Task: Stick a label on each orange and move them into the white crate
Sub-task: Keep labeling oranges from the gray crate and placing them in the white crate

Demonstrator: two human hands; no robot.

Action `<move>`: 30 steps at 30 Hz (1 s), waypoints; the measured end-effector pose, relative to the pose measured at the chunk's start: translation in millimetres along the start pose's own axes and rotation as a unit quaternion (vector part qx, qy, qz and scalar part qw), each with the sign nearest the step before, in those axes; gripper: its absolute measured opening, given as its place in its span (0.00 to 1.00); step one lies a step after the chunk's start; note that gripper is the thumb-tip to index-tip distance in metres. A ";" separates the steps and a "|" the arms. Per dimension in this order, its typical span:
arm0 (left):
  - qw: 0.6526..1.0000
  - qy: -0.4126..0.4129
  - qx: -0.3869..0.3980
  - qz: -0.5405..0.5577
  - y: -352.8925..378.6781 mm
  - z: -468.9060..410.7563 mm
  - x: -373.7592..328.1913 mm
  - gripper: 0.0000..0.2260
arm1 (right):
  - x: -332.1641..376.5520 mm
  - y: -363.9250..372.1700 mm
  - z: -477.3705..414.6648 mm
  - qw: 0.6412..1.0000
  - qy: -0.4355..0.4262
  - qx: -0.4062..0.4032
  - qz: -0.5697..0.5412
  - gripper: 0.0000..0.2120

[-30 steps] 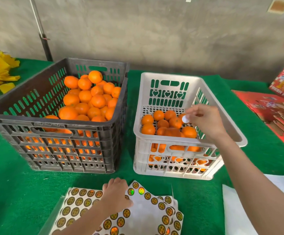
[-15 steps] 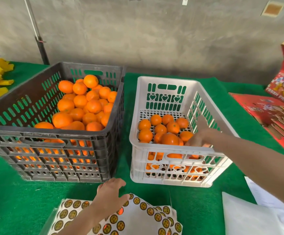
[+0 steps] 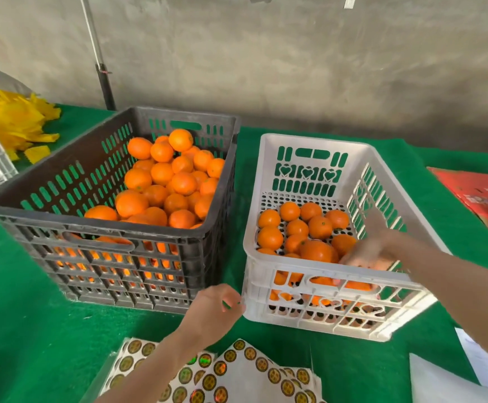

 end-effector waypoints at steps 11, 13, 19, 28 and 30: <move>0.926 0.059 0.148 0.344 -17.4 39.0 -79.3 0.09 | 45.6 42.8 130.0 0.834 -0.468 0.096 -0.277 0.23; 0.928 0.088 0.076 0.353 -26.5 46.8 -98.4 0.14 | 57.5 71.2 137.1 0.814 -0.497 0.140 -0.267 0.20; 0.941 0.167 -0.052 0.291 -42.9 67.1 -115.8 0.33 | 78.1 127.3 140.6 0.797 -0.503 0.143 -0.303 0.20; 0.896 0.090 -0.014 0.434 -49.5 65.4 -99.4 0.33 | 84.5 161.4 162.3 0.606 -0.552 -0.541 -0.187 0.04; 0.805 0.050 0.083 0.586 -44.1 67.1 -100.3 0.28 | 83.3 164.0 161.8 0.567 -0.557 -0.574 -0.198 0.04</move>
Point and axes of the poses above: each hand's wrist, its own z-axis away from the middle knuckle, its own y-axis out of the palm, x = y × z, the point moved 3 cm from there along -z, towards the middle knuckle, and after that the axes turned 1 degree about y, right-handed, at the moved point
